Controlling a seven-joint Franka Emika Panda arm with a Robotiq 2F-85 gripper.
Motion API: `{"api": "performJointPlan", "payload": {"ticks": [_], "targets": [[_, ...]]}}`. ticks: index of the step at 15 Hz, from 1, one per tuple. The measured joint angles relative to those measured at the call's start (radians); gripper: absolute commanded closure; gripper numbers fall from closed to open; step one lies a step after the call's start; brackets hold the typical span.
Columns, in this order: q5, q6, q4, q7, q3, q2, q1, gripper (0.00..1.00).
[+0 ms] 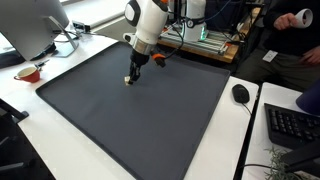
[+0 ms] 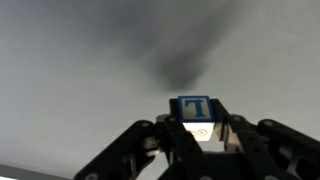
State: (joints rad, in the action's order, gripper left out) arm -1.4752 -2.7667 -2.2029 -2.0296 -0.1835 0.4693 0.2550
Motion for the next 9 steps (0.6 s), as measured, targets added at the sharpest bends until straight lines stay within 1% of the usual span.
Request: {"api": "performJointPlan", "payload": {"ticks": [2,3,9], "targets": [[0.000,0.000,0.000,0.000,0.000,-0.006,0.000,0.91],[0.000,0.000,0.000,0.000,0.000,-0.008,0.000,0.66],[0.000,0.000,0.000,0.000,0.000,-0.011,0.000,0.66]]}}
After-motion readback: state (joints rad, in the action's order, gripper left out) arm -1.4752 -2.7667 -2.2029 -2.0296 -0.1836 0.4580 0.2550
